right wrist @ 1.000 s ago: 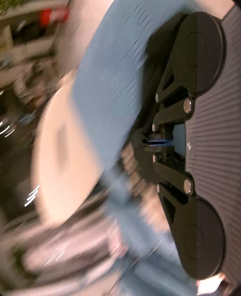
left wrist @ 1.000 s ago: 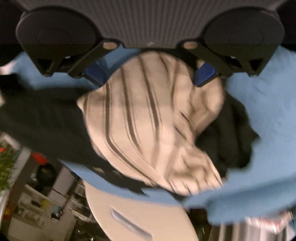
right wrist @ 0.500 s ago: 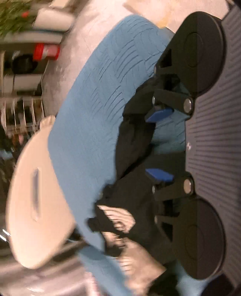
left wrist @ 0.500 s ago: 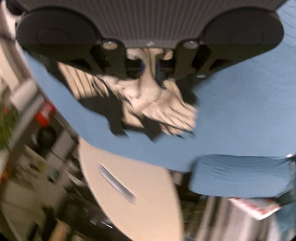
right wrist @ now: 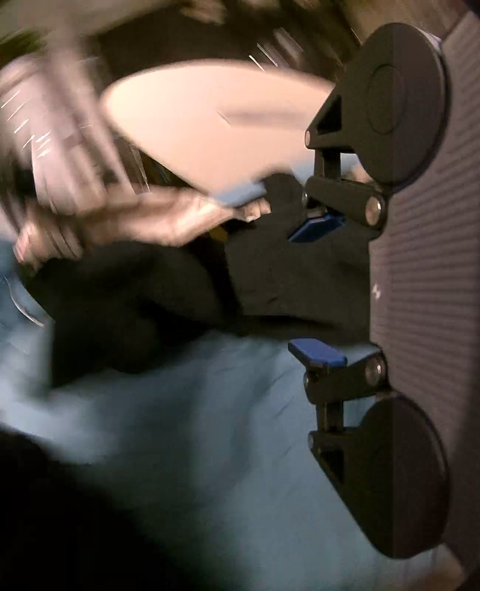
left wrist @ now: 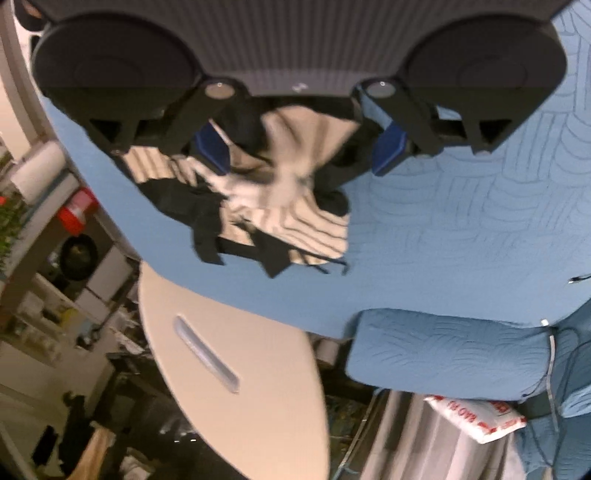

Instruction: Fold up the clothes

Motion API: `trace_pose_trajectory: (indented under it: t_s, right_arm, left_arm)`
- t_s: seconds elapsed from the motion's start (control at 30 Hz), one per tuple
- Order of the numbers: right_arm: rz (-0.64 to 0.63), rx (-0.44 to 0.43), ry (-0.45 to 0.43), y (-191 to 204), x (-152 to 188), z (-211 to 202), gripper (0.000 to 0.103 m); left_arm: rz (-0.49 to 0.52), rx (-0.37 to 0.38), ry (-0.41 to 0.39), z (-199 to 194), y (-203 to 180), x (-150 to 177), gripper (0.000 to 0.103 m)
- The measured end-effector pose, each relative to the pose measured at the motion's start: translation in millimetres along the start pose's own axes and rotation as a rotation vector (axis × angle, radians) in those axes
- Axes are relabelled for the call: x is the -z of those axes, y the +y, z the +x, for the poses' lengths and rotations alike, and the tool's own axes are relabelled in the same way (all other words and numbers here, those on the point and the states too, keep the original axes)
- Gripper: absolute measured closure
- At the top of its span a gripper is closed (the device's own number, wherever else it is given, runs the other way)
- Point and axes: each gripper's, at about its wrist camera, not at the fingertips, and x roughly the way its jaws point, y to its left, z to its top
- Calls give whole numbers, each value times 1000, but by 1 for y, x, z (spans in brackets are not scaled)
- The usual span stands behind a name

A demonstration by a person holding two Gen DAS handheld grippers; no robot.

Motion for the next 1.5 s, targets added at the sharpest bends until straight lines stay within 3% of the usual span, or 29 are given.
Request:
trace_pose_trajectory:
  t_s: [0.07, 0.2, 0.23, 0.4, 0.43, 0.5, 0.53, 0.57, 0.6, 0.63, 0.7, 0.73, 0.77, 0.8, 0.83, 0.9, 0.93, 0.97, 1.0, 1.07, 1.13, 1.2, 1.23, 1.27, 1.3, 1.33, 1.43, 1.5]
  right_arm:
    - [16, 31, -24, -9, -4, -11, 97]
    - [48, 94, -73, -26, -11, -32, 98]
    - [56, 110, -85, -31, -12, -37, 98]
    - [142, 175, -129, -63, -14, -83, 100]
    - [158, 146, -91, -68, -11, -83, 99]
    - [231, -30, 150, -75, 12, -57, 98]
    - [251, -42, 239, -74, 20, -48, 98]
    - [263, -23, 311, -72, 27, -40, 98]
    - [263, 6, 325, -69, 29, -38, 97]
    - [265, 23, 293, -66, 25, -41, 97]
    - [280, 32, 227, -66, 14, -46, 92]
    - [286, 48, 171, -65, 5, -51, 80]
    - [281, 64, 129, -62, -2, -55, 75]
    - [275, 69, 117, -62, -5, -54, 68]
    - [244, 75, 87, -58, -10, -55, 67]
    - [213, 104, 43, -56, -6, -58, 67]
    - [215, 116, 33, -58, -7, -61, 67]
    - [235, 140, 26, -61, -7, -61, 67]
    - [260, 168, 24, -65, -7, -58, 67]
    - [301, 207, 15, -79, -14, -58, 67]
    - [312, 216, 4, -83, -14, -62, 63]
    - [298, 213, 0, -82, -13, -61, 58]
    - [295, 210, 0, -81, -13, -60, 57]
    - [294, 196, 6, -78, -11, -55, 56]
    - [295, 182, 13, -76, -11, -51, 56]
    - [296, 173, 14, -73, -11, -51, 56]
    - [280, 80, -15, -58, -21, -47, 56]
    - [209, -12, -61, -40, -38, -40, 55]
  left_arm:
    - [9, 71, -5, -15, -2, 2, 11]
    - [83, 186, 49, -28, -11, 18, 9]
    - [127, 209, 105, -29, -18, 28, 9]
    - [317, 74, 231, -11, -49, 62, 9]
    - [352, 48, 236, -6, -54, 65, 9]
    - [471, -52, 250, 10, -70, 74, 10]
    - [565, -114, 252, 22, -82, 78, 12]
    - [578, -118, 248, 24, -84, 78, 13]
    - [631, -126, 219, 32, -94, 78, 14]
    - [634, -115, 215, 37, -97, 77, 19]
    - [631, -78, 238, 46, -102, 77, 51]
    - [603, -41, 268, 47, -106, 78, 83]
    - [575, -3, 297, 47, -109, 78, 90]
    - [546, 43, 305, 41, -112, 80, 90]
    - [524, 166, 306, 33, -125, 82, 88]
    - [512, 362, 307, 18, -148, 86, 67]
    - [514, 460, 299, 4, -159, 86, 48]
    - [507, 486, 282, -3, -159, 82, 36]
    - [496, 506, 264, -11, -157, 77, 31]
    - [417, 447, 198, -22, -134, 59, 8]
    - [248, 362, 127, -31, -89, 34, 0]
    - [106, 296, 79, -37, -51, 15, 0]
    - [-18, 261, 63, -41, -18, 4, 0]
    - [-96, 257, 58, -44, 6, -3, 0]
    - [-124, 239, 35, -45, 22, -7, 0]
    - [-146, 215, 14, -46, 38, -12, 0]
    - [-22, -43, 19, -28, 55, -17, 0]
    - [108, -179, 159, 19, 56, -16, 1]
